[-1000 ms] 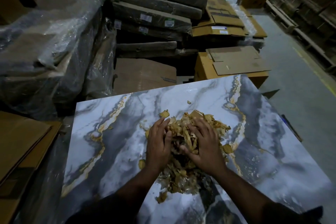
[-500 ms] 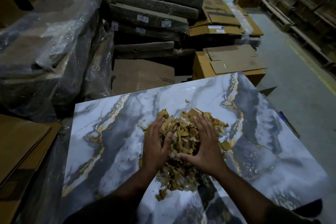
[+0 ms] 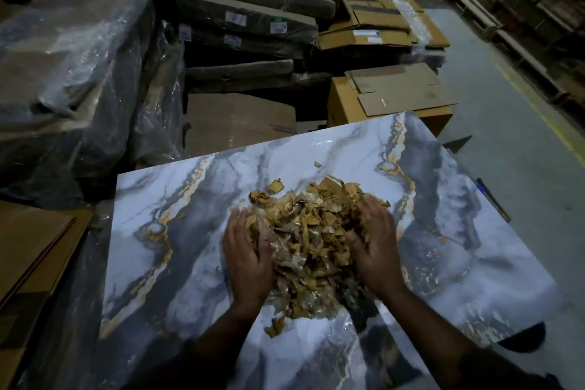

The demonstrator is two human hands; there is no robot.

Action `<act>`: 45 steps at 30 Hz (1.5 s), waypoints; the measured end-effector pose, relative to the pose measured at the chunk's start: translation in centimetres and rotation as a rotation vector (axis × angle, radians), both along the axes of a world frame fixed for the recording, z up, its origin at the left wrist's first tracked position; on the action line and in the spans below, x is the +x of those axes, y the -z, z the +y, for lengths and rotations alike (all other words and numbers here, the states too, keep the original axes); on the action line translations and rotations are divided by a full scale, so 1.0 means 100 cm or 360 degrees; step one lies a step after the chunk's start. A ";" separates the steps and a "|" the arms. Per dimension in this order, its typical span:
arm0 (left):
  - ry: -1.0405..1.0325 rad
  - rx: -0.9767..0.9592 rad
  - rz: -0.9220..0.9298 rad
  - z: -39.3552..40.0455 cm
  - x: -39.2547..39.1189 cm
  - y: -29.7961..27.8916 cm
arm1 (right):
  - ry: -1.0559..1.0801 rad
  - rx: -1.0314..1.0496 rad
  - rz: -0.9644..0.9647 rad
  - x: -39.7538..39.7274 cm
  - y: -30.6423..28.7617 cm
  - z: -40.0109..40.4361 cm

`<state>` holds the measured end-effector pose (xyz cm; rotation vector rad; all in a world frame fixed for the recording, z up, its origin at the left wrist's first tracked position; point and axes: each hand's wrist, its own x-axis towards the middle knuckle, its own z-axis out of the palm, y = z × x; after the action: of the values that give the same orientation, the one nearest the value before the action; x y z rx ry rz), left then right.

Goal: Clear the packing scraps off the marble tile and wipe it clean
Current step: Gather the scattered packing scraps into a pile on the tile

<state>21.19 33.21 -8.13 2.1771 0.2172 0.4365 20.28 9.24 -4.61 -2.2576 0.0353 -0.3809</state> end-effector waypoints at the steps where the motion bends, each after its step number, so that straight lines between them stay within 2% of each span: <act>1: -0.0087 0.0011 0.0037 0.002 -0.006 0.005 | 0.0172 0.0118 0.0056 0.000 0.005 -0.009; 3: -0.0208 -0.0033 0.0117 0.004 -0.017 0.016 | 0.0462 0.0278 0.0221 0.001 0.017 -0.027; 5: -0.0177 -0.0138 0.0213 0.002 -0.026 0.024 | 0.0616 0.0343 0.0427 0.001 0.035 -0.042; 9: 0.0008 -0.0260 0.0292 -0.014 -0.028 0.029 | 0.0571 0.0425 0.0639 -0.002 0.056 -0.039; 14: 0.0072 -0.0339 0.0287 -0.023 -0.023 0.025 | 0.0364 0.0488 0.0591 -0.017 0.050 -0.013; 19: -0.0055 -0.0094 0.0173 -0.008 -0.036 0.027 | 0.0537 0.0343 0.0491 -0.054 0.057 0.004; 24: 0.0026 -0.0183 0.0206 -0.025 -0.055 0.029 | 0.0551 0.0362 0.0477 -0.052 0.059 0.022; 29: -0.0218 -0.0271 0.0174 -0.013 -0.025 0.022 | 0.0770 0.0408 0.0347 -0.010 0.044 -0.017; 33: -0.0175 -0.0310 0.0218 0.005 0.031 0.012 | 0.0591 0.0512 0.0511 0.050 0.043 -0.058; 36: -0.0045 -0.0504 0.0438 0.005 0.077 0.006 | 0.0349 0.0532 0.0718 0.094 0.045 -0.071; 38: 0.0058 -0.0516 0.0580 0.002 0.096 0.004 | 0.0217 0.0493 0.0795 0.110 0.049 -0.069; 43: 0.0286 -0.0453 0.0664 -0.005 0.107 0.001 | -0.0141 0.0320 0.0755 0.120 0.050 -0.062; 45: 0.0309 -0.0435 0.0649 -0.002 0.112 0.001 | -0.0164 0.0207 0.0698 0.130 0.044 -0.069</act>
<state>32.35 32.98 -8.20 1.9726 0.2676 -0.1448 33.27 2.37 -9.01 -2.1623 0.1658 0.1712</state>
